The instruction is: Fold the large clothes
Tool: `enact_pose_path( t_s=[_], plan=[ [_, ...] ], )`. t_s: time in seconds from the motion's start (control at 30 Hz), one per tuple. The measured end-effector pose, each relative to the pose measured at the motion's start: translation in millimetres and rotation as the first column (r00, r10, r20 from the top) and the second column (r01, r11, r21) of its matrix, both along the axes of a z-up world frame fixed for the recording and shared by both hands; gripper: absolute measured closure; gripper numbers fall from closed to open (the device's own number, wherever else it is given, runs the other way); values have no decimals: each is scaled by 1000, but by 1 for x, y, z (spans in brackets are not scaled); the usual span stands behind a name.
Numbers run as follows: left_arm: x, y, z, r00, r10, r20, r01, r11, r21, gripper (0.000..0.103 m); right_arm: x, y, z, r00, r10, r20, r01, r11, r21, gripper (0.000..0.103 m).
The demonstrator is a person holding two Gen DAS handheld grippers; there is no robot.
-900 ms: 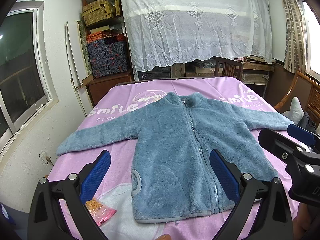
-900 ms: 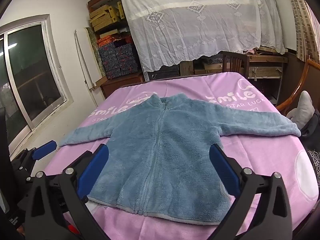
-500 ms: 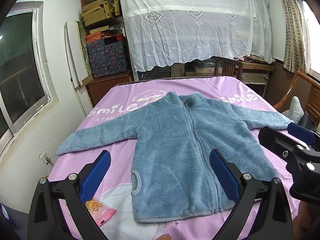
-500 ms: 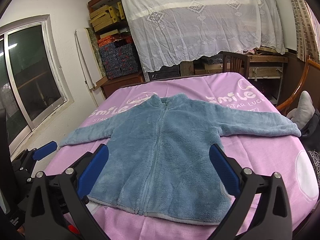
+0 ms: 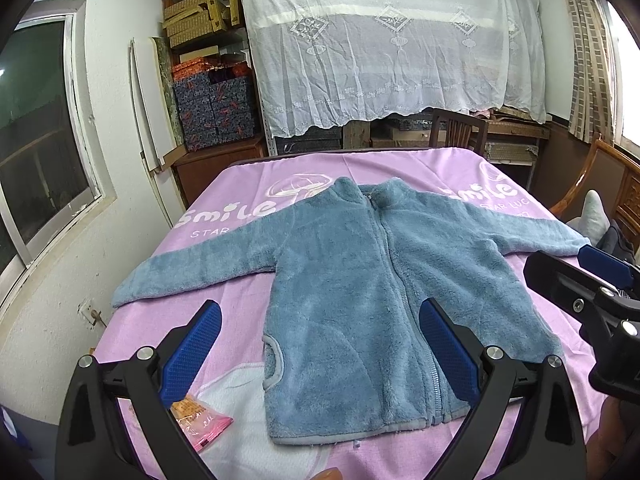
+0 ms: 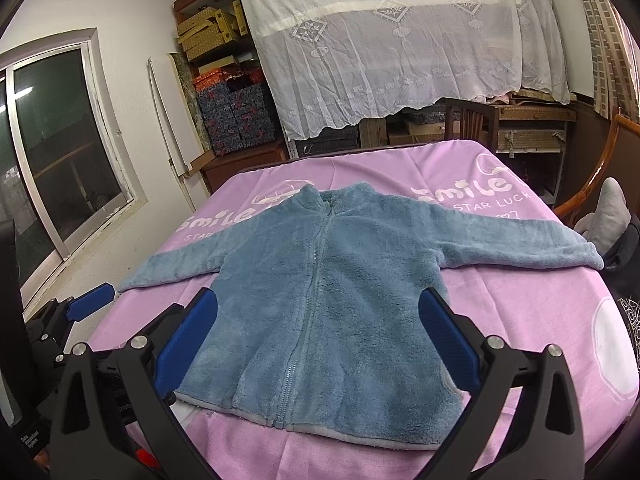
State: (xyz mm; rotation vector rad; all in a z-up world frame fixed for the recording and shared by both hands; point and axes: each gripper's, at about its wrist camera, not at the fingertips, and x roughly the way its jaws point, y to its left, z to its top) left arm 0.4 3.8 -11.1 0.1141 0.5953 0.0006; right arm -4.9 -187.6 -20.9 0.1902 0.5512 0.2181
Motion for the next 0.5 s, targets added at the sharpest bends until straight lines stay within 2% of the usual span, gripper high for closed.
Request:
enact_pose_path(
  t_s=[0.33,0.43,0.5],
  plan=[
    [1,1,-2,1000,-9,-3,9,1000,-3,4,-5,2,1,1000,2,12,-2,1000,-1,5],
    [6,11,-9,999,-33,-40,31,998,-46,4,-6,0,-2,1000,2,18,-2,1000,-10,5],
    [15,29,-20,993,-37,-108,25,994,-108,4,-7,-6,-7,1000,-4,12,5,1000,-14,5]
  ],
)
